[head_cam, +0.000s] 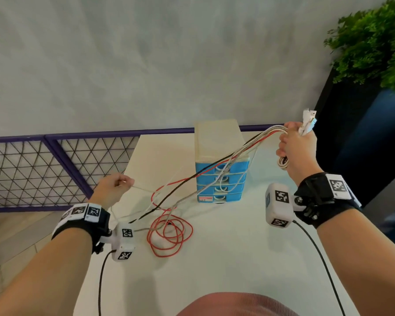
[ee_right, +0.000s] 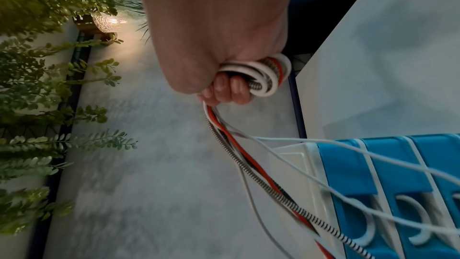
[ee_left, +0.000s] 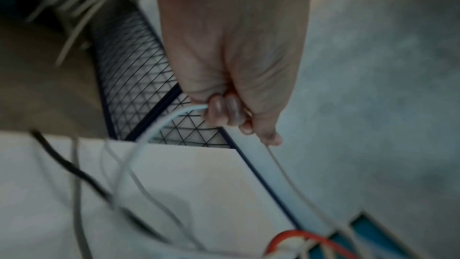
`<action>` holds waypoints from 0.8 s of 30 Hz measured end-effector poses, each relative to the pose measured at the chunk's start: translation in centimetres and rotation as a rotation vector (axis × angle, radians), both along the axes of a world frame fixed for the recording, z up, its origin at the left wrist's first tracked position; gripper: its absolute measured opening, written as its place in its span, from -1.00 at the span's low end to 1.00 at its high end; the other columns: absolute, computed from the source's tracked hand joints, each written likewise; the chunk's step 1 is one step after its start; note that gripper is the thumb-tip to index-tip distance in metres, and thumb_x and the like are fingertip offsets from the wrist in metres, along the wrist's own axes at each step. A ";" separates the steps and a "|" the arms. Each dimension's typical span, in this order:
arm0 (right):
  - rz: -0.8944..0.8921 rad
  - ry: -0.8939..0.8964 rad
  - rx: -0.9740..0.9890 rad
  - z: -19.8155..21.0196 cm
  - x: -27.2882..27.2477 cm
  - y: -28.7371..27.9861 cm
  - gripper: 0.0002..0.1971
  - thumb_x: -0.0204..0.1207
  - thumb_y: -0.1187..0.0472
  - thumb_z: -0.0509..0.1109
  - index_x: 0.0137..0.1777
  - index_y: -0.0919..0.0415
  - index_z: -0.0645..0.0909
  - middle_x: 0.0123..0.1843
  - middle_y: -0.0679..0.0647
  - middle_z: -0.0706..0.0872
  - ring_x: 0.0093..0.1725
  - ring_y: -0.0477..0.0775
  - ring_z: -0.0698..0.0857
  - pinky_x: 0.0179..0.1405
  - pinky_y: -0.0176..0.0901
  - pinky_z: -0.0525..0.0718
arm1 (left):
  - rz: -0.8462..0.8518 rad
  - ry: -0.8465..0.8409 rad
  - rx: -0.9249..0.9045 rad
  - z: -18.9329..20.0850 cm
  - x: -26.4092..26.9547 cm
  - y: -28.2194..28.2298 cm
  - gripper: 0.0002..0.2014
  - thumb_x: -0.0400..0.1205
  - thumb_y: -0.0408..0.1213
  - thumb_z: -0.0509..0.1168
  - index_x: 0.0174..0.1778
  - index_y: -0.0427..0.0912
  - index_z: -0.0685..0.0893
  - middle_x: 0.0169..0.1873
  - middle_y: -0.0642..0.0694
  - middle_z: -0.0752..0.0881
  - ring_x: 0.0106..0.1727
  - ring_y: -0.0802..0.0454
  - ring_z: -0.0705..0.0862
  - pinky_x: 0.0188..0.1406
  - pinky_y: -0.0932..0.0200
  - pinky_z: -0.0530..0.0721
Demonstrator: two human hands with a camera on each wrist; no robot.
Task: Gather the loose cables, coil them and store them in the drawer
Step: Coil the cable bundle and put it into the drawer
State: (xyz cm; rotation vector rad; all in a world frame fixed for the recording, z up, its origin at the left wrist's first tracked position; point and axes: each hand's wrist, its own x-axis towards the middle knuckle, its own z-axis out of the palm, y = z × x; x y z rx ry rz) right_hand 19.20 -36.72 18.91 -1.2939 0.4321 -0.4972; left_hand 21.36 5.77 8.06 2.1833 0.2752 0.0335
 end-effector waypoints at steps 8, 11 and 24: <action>0.008 -0.001 -0.010 0.1 -0.4 0.4 -0.82 0.70 0.19 0.12 -0.10 0.08 0.51 -0.43 -0.02 0.43 -0.57 -0.19 0.39 -0.68 -0.35 0.36 | -0.034 0.028 0.502 -0.9 -1.0 -0.7 -0.79 0.61 -0.12 0.34 -0.12 -0.23 0.68 -0.14 -0.10 0.68 -0.11 -0.06 0.58 -0.11 0.10 0.47; 0.137 0.002 -0.008 0.5 -0.6 0.8 -0.83 0.70 0.20 0.14 -0.11 0.11 0.50 -0.54 -0.07 0.41 -0.63 -0.15 0.31 -0.70 -0.36 0.26 | -0.139 0.104 0.576 -0.6 -0.4 -1.7 -0.82 0.63 -0.11 0.30 -0.14 -0.16 0.63 -0.10 -0.11 0.68 -0.07 -0.07 0.61 -0.08 0.07 0.55; 0.731 -0.052 -0.178 3.7 -2.7 4.6 -0.81 0.74 0.13 0.17 -0.04 0.14 0.55 -0.50 -0.02 0.30 -0.56 -0.09 0.24 -0.59 -0.26 0.25 | -0.805 -0.186 0.147 5.7 0.2 -15.0 -0.89 0.67 -0.33 0.26 -0.05 -0.05 0.67 -0.09 0.16 0.69 -0.05 0.41 0.62 0.02 0.52 0.50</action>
